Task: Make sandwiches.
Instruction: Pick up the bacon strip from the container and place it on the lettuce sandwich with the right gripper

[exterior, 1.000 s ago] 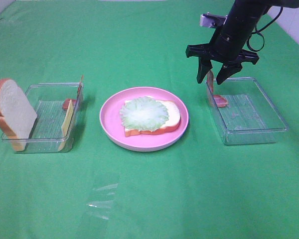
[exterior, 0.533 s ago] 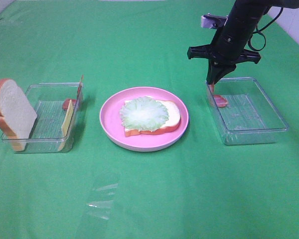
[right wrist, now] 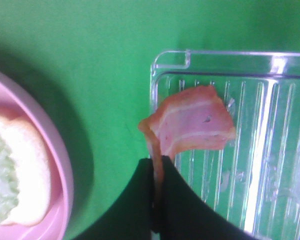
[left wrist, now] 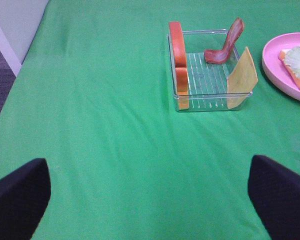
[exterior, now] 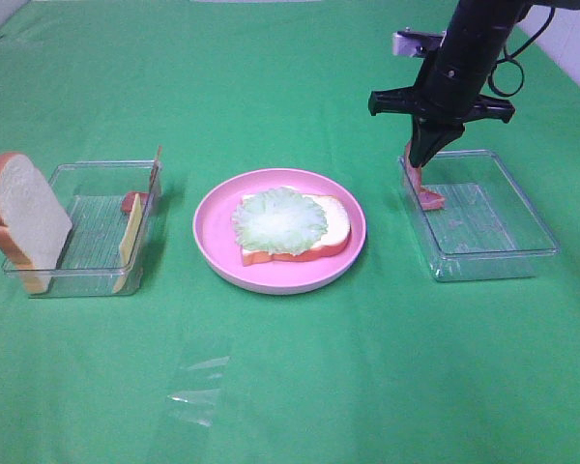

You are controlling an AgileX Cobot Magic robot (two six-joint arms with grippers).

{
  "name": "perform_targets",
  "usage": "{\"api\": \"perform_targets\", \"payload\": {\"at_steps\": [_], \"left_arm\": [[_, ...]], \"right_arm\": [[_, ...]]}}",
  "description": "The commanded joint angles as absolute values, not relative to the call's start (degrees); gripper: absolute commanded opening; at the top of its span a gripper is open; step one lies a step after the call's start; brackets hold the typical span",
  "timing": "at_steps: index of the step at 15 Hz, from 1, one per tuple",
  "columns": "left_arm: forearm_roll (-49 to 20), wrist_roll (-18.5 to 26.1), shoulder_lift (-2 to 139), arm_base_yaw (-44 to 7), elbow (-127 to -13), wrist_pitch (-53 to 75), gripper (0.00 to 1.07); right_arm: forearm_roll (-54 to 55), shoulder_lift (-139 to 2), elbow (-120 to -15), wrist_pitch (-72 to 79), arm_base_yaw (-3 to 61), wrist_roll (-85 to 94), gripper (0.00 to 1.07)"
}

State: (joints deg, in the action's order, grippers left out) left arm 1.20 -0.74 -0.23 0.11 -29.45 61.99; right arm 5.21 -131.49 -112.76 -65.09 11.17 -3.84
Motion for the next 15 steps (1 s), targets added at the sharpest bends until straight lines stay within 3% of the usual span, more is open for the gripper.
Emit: {"api": "perform_targets", "payload": {"at_steps": [1,4,9,15], "left_arm": [[1.26,-0.63,-1.38,-0.23,-29.51,61.36,1.00],[1.26,-0.63,-1.38,-0.23,-29.51,61.36,1.00],[1.26,-0.63,-1.38,-0.23,-29.51,61.36,1.00],[1.26,-0.63,-1.38,-0.23,-29.51,61.36,1.00]], "right_arm": [[8.48,-125.42,-112.99,-68.58,11.12,-3.72,0.00],[11.52,-121.93,-112.87,-69.67,11.12,-2.75,0.00],[33.35,-121.30,-112.82,-68.18,11.92,7.39,0.00],[44.92,-125.59,-112.82,-64.11,22.52,13.52,0.00]]}}
